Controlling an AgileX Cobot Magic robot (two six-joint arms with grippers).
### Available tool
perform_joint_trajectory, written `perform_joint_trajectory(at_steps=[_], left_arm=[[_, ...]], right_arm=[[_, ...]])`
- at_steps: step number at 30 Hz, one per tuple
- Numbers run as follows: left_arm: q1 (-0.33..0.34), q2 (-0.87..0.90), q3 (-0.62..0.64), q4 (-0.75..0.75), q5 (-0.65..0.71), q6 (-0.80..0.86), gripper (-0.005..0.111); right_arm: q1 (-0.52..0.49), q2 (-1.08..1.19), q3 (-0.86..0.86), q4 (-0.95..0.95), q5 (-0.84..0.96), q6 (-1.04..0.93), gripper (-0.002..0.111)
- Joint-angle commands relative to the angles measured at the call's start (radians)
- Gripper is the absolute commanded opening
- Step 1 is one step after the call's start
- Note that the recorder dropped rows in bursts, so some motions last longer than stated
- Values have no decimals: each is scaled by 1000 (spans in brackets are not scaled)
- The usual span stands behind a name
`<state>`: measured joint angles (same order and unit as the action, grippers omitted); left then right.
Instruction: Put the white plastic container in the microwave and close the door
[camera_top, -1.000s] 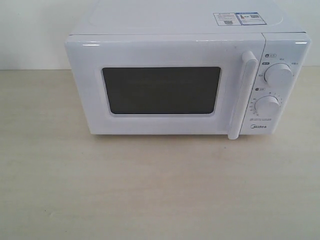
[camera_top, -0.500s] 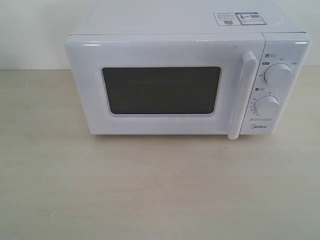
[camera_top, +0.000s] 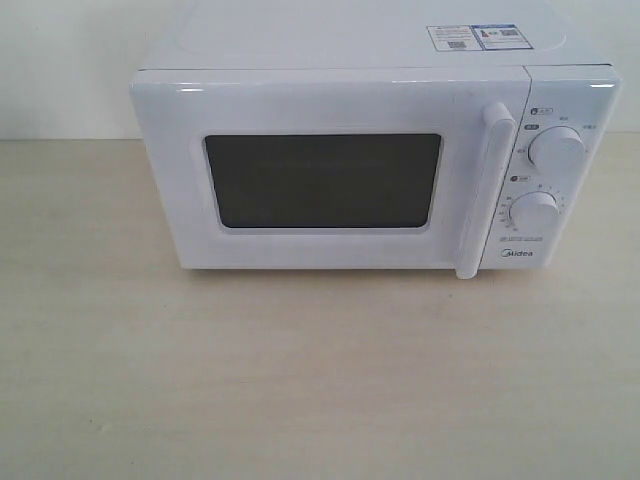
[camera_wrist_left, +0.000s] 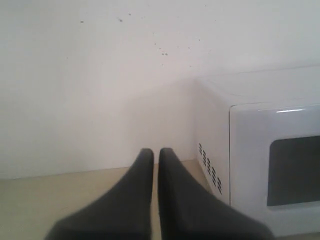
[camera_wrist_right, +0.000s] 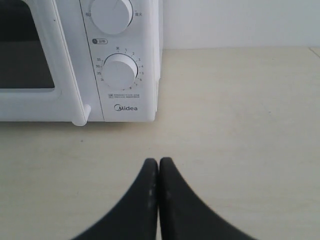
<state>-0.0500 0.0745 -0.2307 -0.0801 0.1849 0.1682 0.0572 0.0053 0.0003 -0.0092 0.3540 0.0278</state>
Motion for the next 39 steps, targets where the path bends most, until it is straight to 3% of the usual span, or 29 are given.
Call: perform_joint_trajectory(at_steps=[1,5,25,39], left_arm=[[7,-48,122,-17,-52,4,4],[7,-48,231,-35,-64,4,4],[5,-75,231,-39,120,-24,4],[5,-75,231,-226,118,-41,4]], right_arm=[[-7,-5,0,-2,-6,-3,0],[-7,-5,0,-2,-6,-3,0],[-7,-5,0,-2,-11,-3,0],[-7,-5,0,-2,-13,-3,0]])
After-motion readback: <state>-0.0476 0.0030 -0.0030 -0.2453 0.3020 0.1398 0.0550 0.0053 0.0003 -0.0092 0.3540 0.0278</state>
